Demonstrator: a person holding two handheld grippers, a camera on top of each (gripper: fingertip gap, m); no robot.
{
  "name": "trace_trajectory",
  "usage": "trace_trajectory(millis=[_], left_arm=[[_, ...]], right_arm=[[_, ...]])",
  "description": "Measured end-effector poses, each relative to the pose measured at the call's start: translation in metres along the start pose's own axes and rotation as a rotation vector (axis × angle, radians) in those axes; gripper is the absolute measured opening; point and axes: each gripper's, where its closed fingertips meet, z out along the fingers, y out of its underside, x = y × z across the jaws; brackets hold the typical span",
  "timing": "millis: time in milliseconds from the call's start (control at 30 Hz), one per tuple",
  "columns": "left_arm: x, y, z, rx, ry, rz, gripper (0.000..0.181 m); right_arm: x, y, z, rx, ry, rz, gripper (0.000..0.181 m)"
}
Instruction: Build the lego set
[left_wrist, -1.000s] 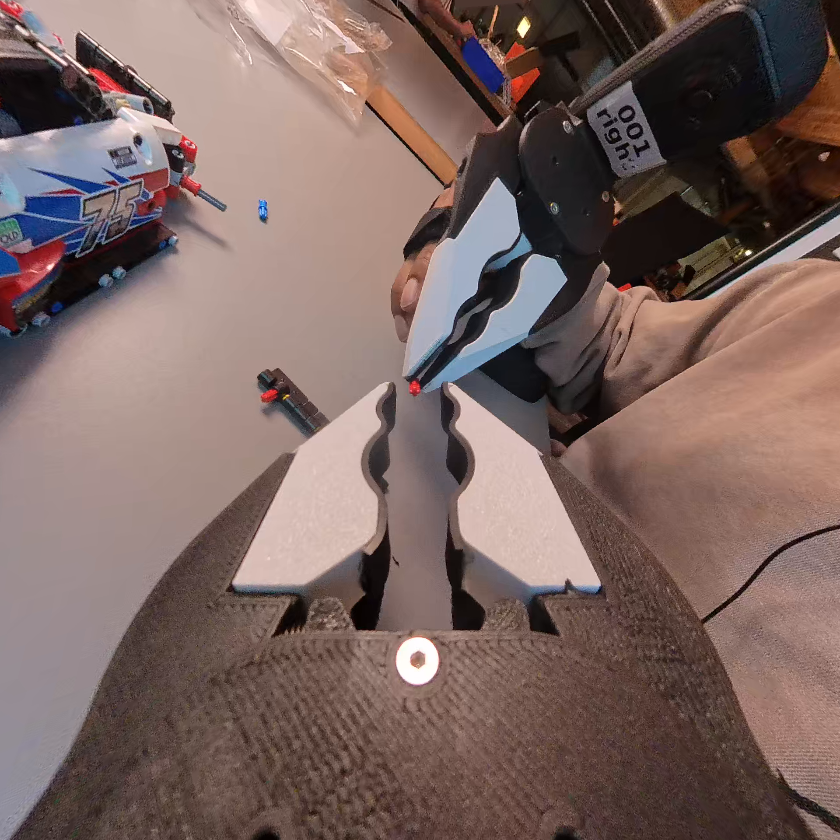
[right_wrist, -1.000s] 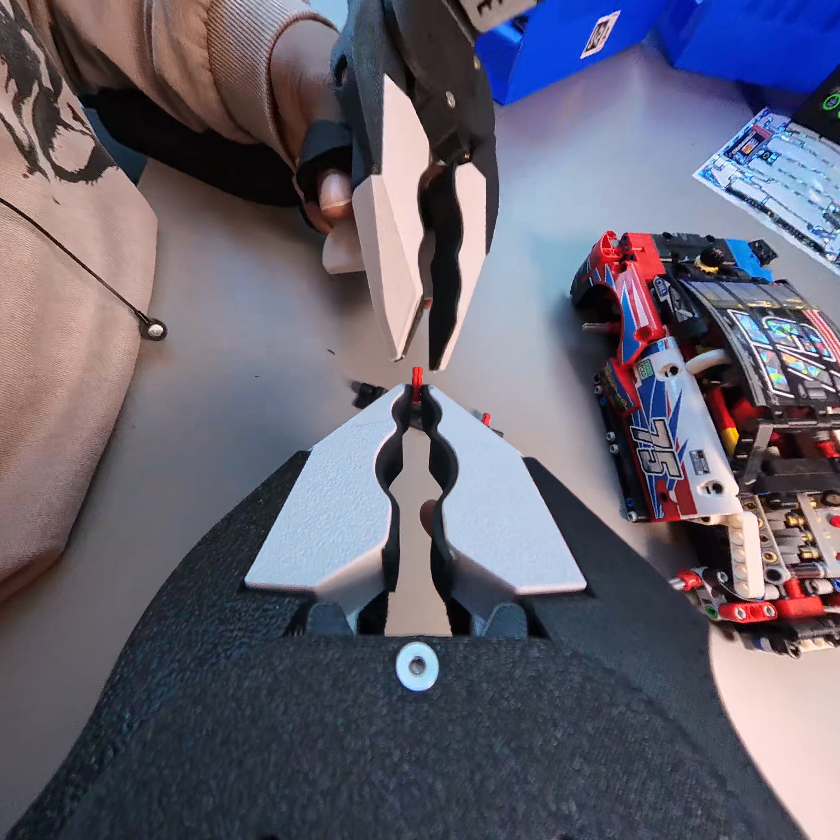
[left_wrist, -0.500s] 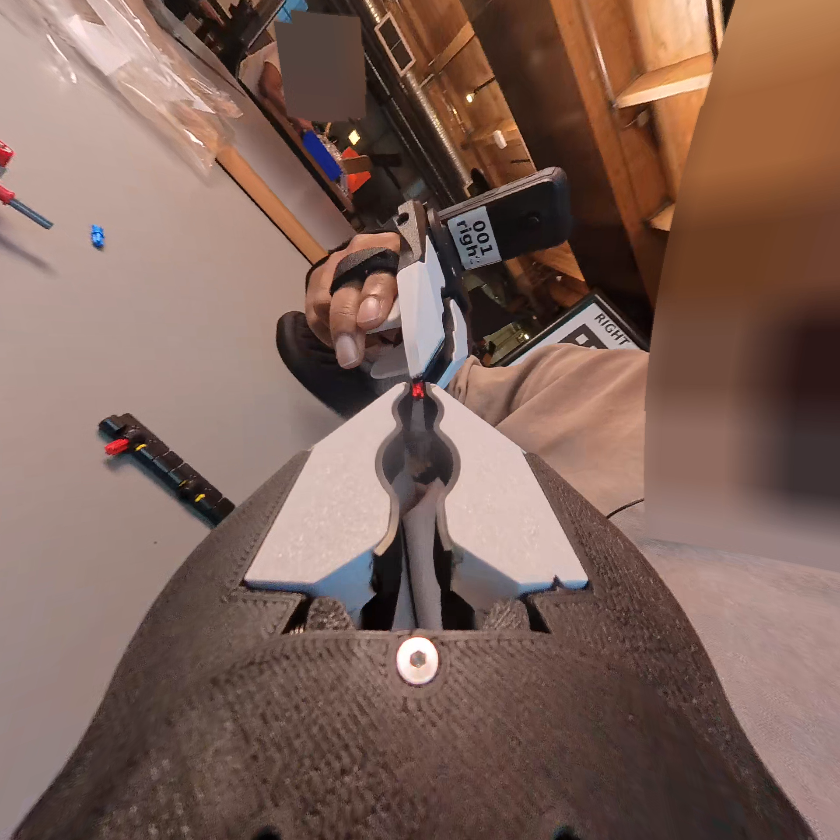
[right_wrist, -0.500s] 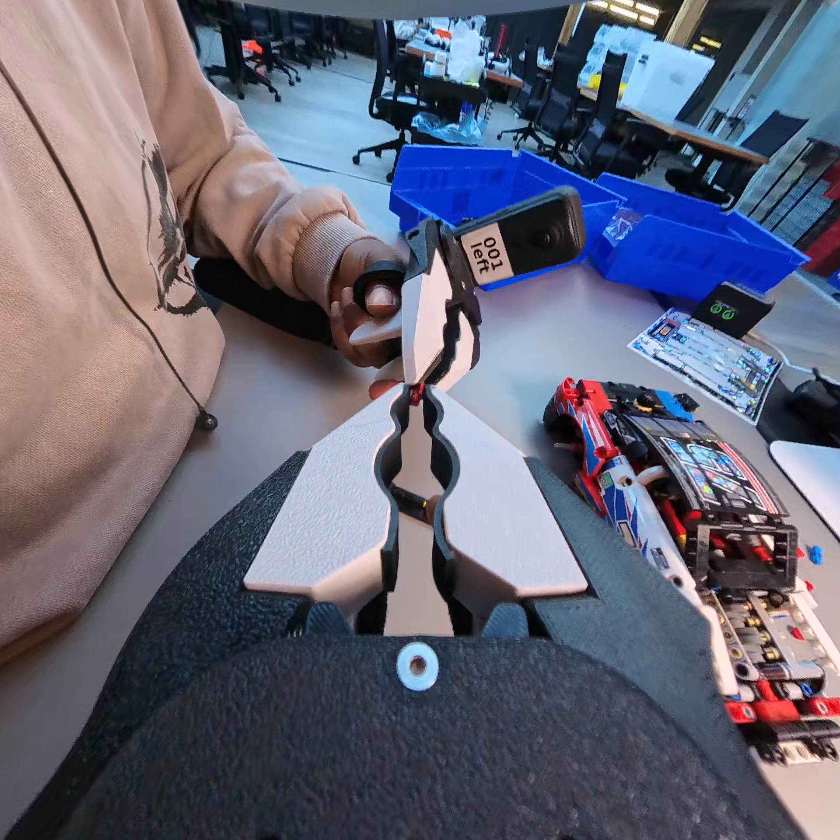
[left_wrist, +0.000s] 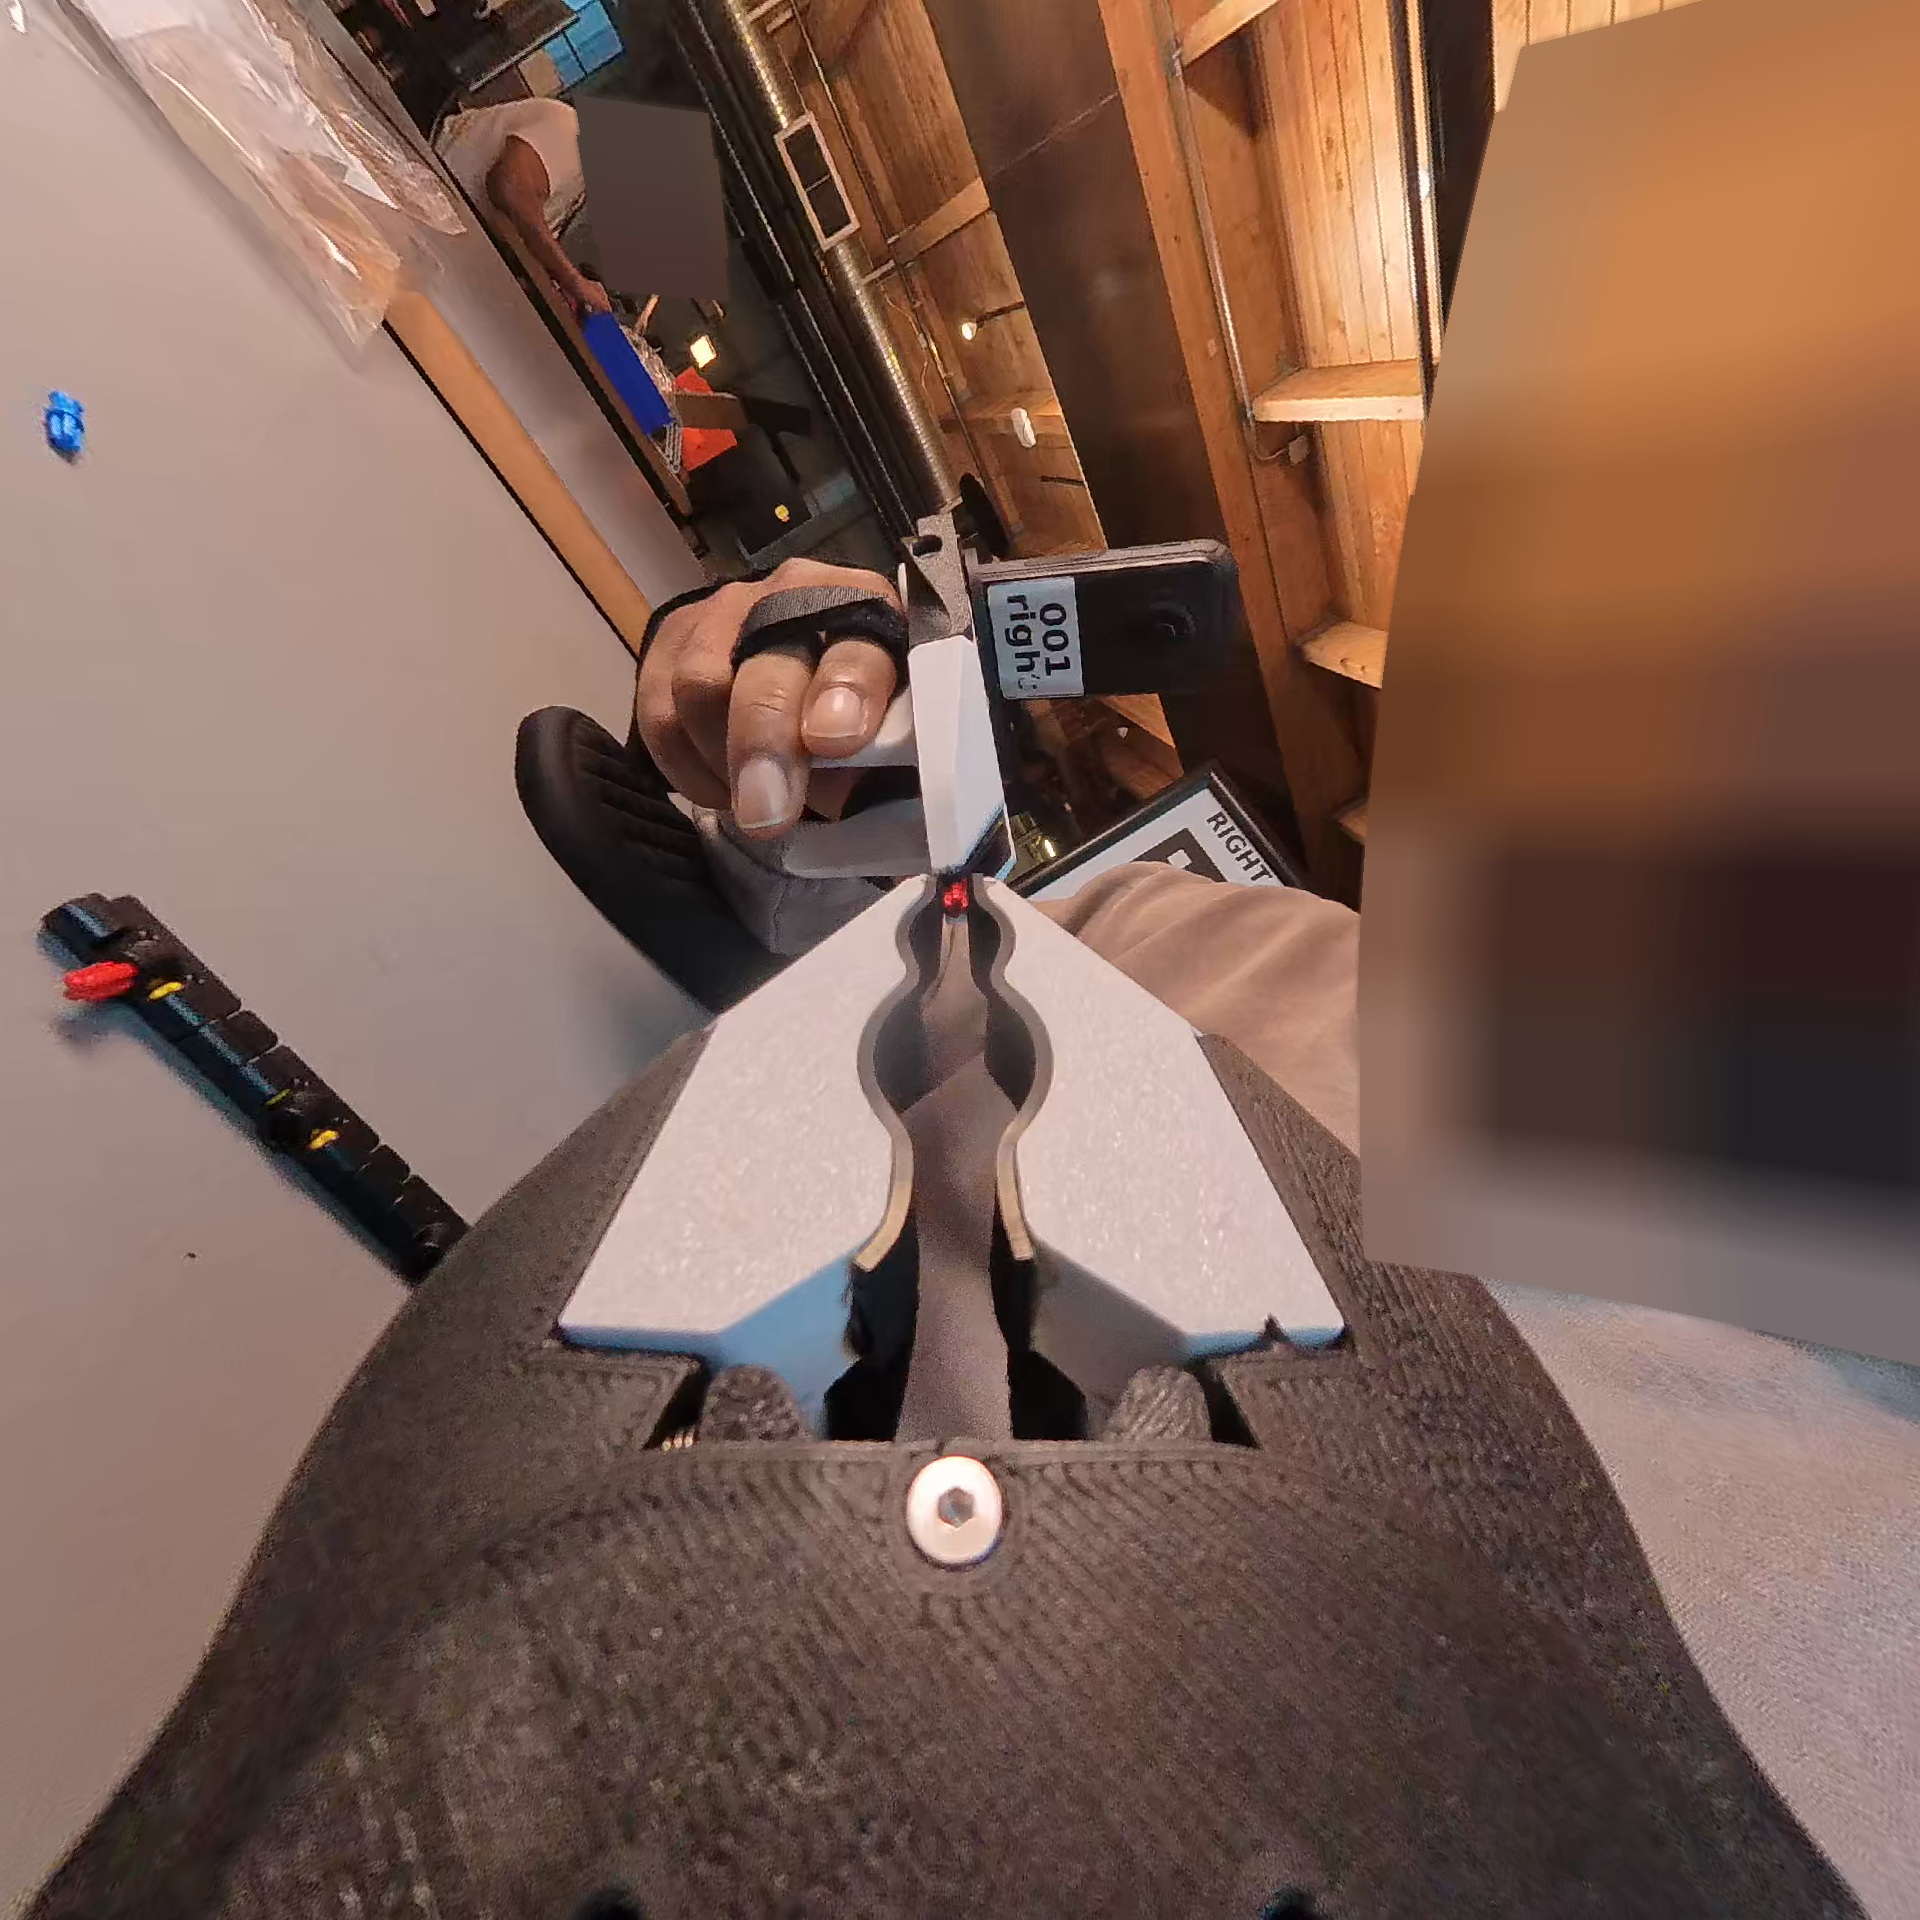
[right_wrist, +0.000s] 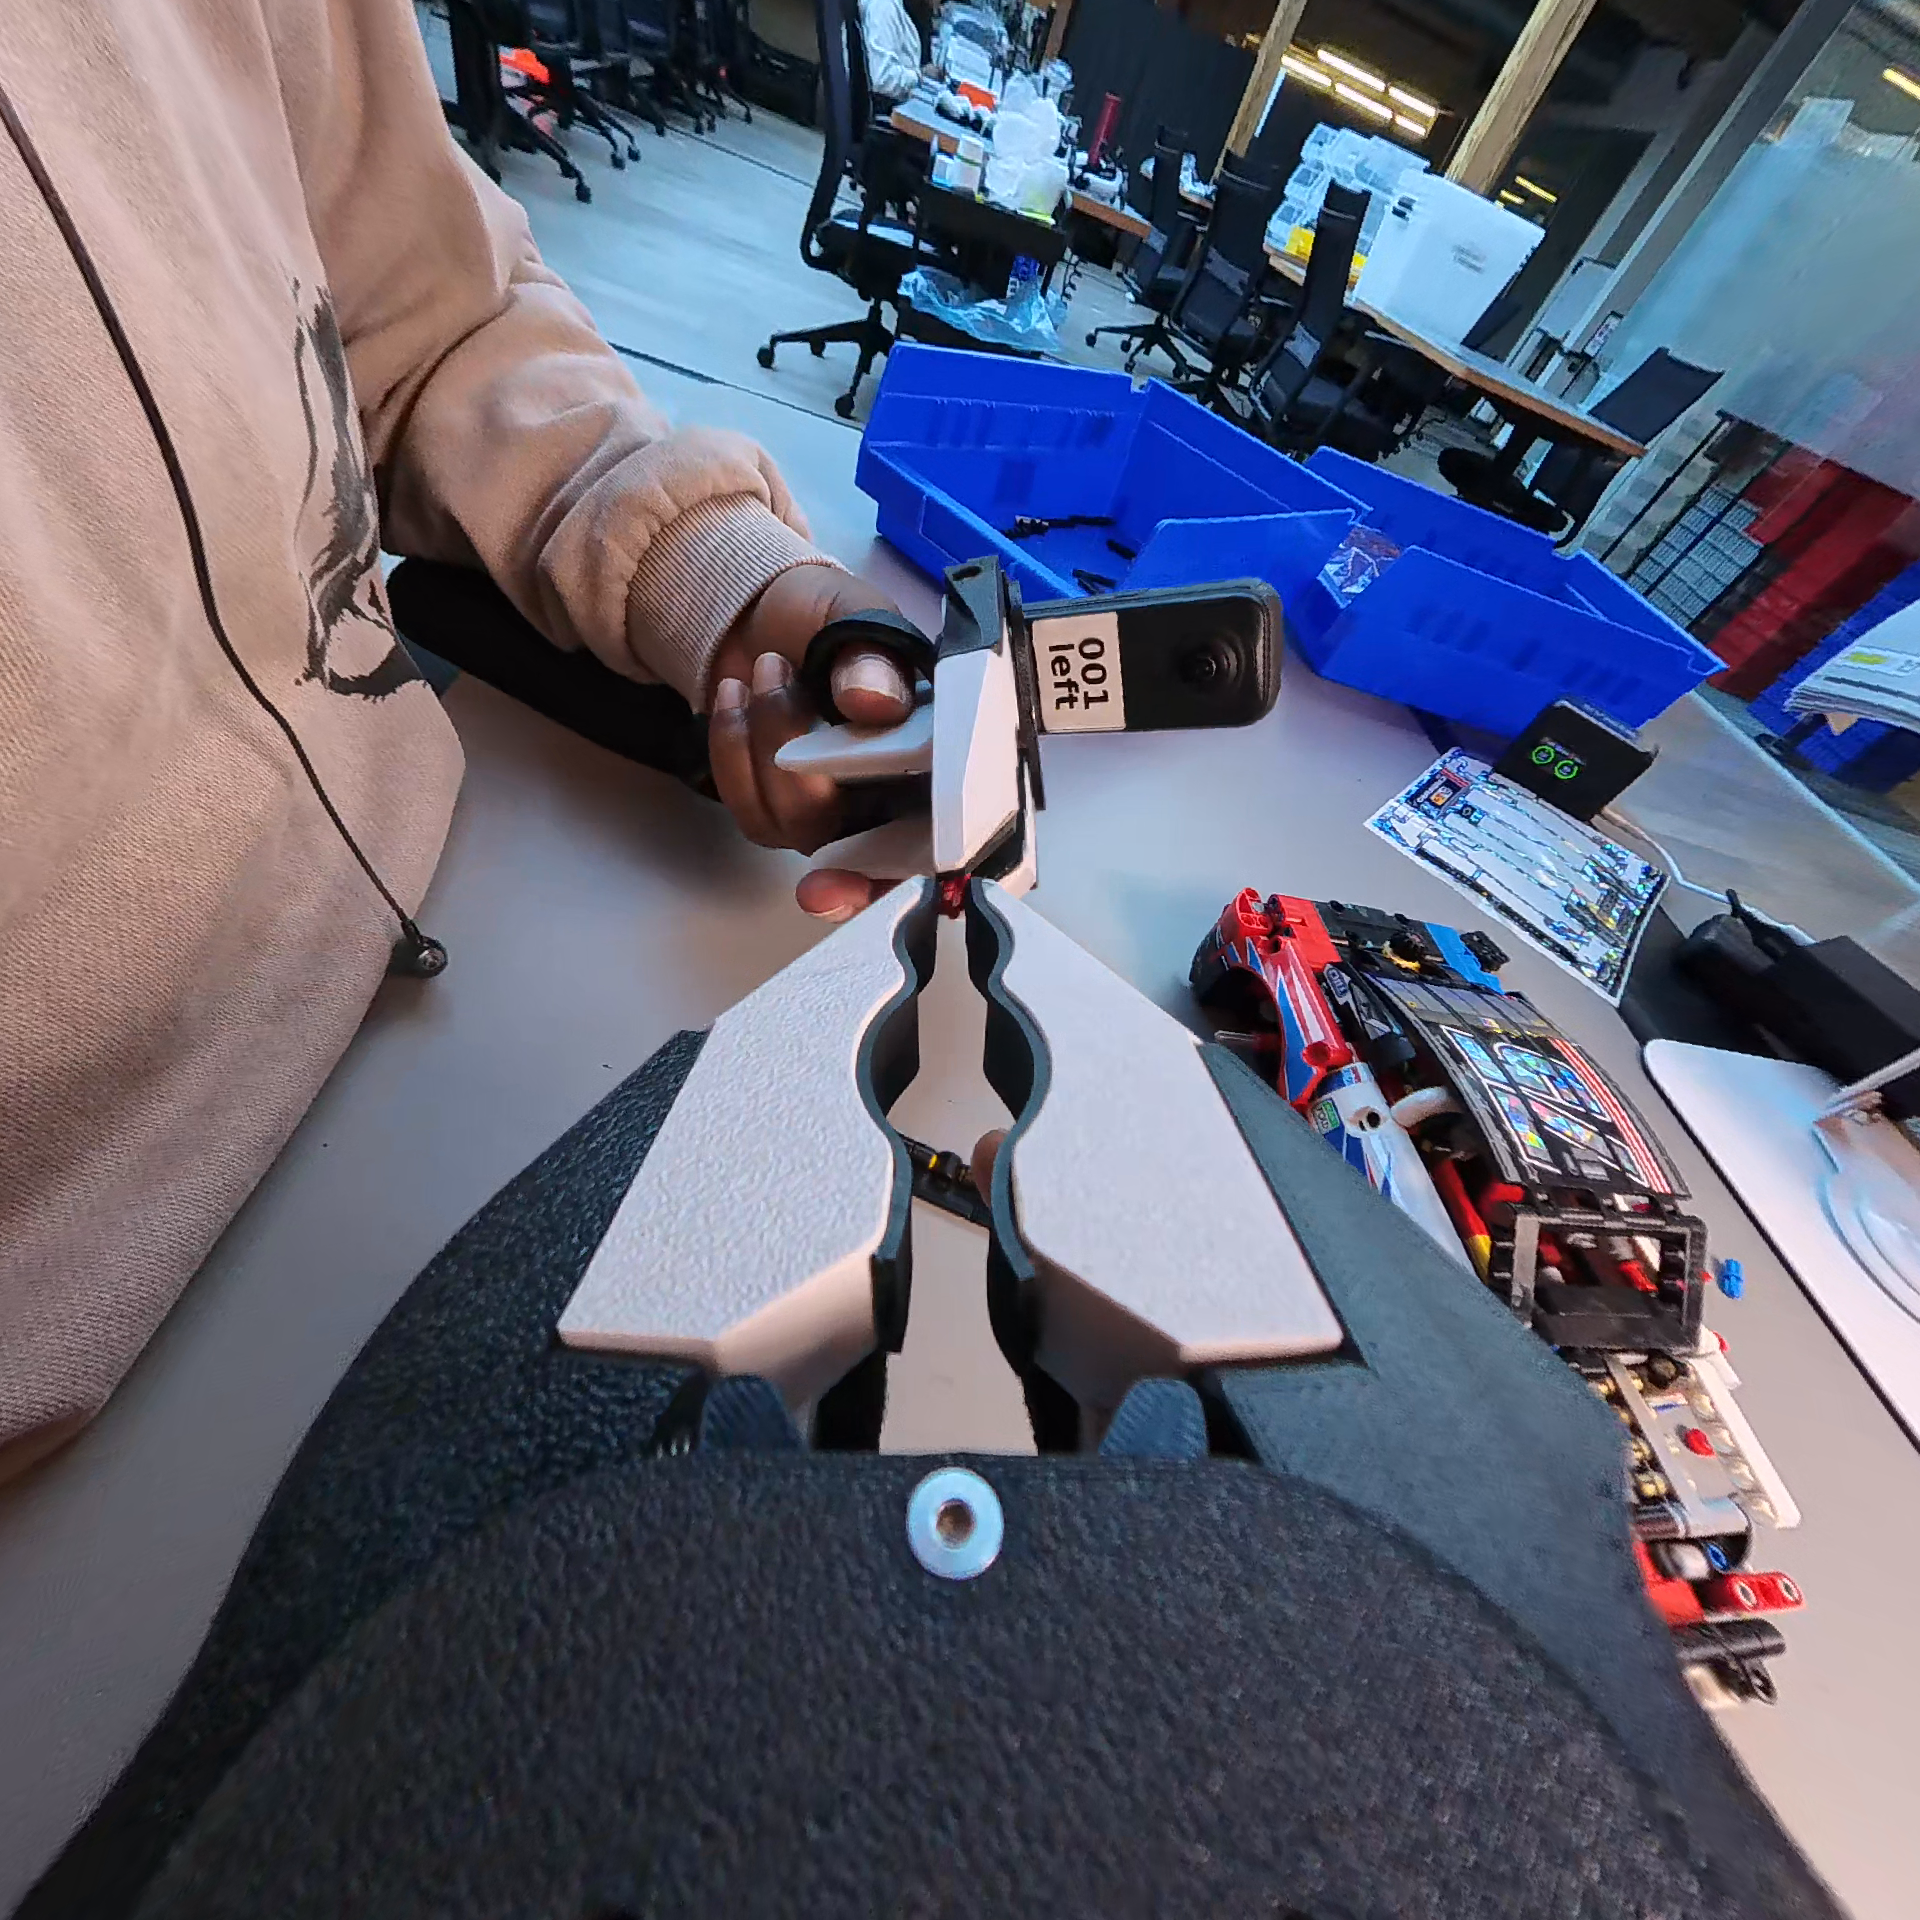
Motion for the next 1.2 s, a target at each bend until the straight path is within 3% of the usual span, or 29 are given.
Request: trace_trajectory(millis=[33, 133, 233, 333, 467, 633, 767, 933, 1200], left_arm=[[0.0, -0.001, 0.0, 0.006, 0.003, -0.01, 0.002], [-0.005, -0.002, -0.001, 0.006, -0.037, 0.022, 0.004], [-0.02, -0.007, -0.01, -0.028, -0.201, 0.186, 0.01], [-0.046, 0.002, -0.025, -0.19, -0.468, 0.425, 0.013], [-0.08, 0.019, -0.038, -0.412, -0.735, 0.623, 0.013], [-0.104, 0.029, -0.037, -0.535, -0.894, 0.673, 0.031], [-0.114, 0.026, -0.039, -0.596, -1.002, 0.737, 0.02], [-0.113, 0.025, -0.044, -0.613, -0.994, 0.747, 0.006], [-0.082, 0.009, -0.035, -0.236, -0.636, 0.283, 0.004]], right_arm=[[0.001, 0.0, 0.0, -0.004, 0.003, 0.003, 0.003], [0.003, 0.004, 0.001, -0.02, -0.006, 0.04, 0.002], [0.012, 0.012, -0.003, -0.031, 0.007, 0.092, 0.002], [0.021, 0.03, -0.012, -0.1, 0.012, 0.139, 0.002], [0.016, 0.089, -0.017, -0.366, -0.022, 0.189, 0.002], [0.004, 0.116, -0.005, -0.515, -0.058, 0.172, 0.002], [0.0, 0.118, 0.002, -0.546, -0.08, 0.157, 0.002], [-0.003, 0.117, 0.001, -0.535, -0.08, 0.169, 0.002], [0.001, 0.112, 0.005, -0.473, -0.042, 0.192, 0.002]])
